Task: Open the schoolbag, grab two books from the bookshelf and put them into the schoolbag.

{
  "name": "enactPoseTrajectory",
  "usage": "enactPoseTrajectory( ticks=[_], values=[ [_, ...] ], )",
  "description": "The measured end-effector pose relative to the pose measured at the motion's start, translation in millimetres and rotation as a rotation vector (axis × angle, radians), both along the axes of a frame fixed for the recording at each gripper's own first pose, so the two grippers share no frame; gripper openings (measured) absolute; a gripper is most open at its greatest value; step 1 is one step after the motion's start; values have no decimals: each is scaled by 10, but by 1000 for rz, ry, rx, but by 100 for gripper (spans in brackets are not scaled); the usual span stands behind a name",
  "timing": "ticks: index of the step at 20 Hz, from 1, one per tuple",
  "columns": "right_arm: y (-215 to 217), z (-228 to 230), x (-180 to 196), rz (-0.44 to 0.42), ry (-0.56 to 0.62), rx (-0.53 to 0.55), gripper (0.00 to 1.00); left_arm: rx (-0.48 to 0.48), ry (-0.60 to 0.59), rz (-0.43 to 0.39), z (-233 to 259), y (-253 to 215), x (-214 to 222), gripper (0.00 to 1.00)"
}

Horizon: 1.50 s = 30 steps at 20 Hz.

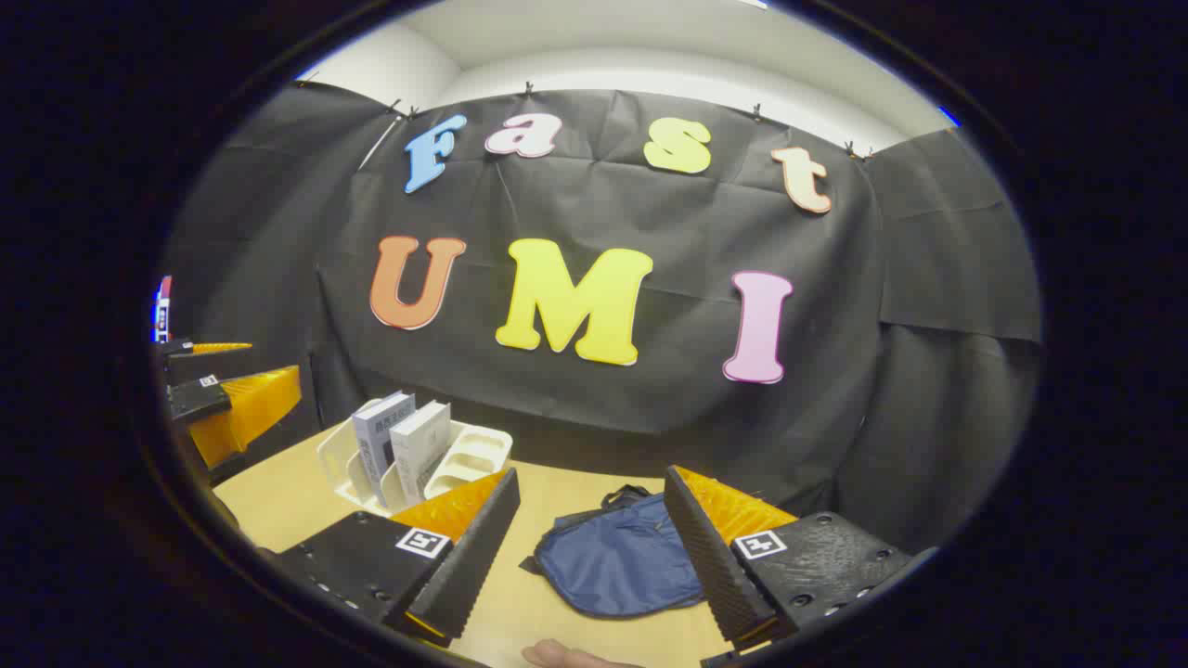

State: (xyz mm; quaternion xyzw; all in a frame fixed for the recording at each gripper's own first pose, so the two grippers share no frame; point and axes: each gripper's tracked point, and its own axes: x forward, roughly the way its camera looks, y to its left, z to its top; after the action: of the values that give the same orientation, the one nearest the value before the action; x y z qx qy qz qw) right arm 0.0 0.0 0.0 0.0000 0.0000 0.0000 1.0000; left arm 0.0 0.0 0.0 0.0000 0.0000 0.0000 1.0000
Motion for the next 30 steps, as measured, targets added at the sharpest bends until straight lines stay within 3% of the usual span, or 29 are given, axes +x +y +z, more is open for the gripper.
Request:
enactPoseTrajectory(
  ticks=[9, 10, 12, 14, 18, 20, 25, 30],
  values=[
    [-168, -261, 195, 0, 80, 13, 98, 7, 34, 37, -129, 45, 115, 100],
    [-195, -291, 219, -4, 89, 14, 93, 6, 34, 39, -134, 35, 132, 100],
    [-252, -332, 272, -7, 98, 14, 98, 4, 33, 41, -137, 5, 158, 100],
    [-320, -362, 332, -14, 103, 5, 93, 3, 35, 48, -160, -2, 201, 100],
    [-425, -453, 444, -28, 121, -20, 98, -13, 54, 71, -228, -34, 285, 100],
    [-470, -539, 509, -32, 133, -42, 95, -19, 57, 80, -254, -37, 313, 100],
    [-581, -1171, 760, -49, 240, -158, 96, -26, 88, 121, -361, 25, 345, 100],
    [-228, -1875, 1072, 30, 372, -271, 96, -19, 100, 172, -378, 103, 334, 100]
  ],
)
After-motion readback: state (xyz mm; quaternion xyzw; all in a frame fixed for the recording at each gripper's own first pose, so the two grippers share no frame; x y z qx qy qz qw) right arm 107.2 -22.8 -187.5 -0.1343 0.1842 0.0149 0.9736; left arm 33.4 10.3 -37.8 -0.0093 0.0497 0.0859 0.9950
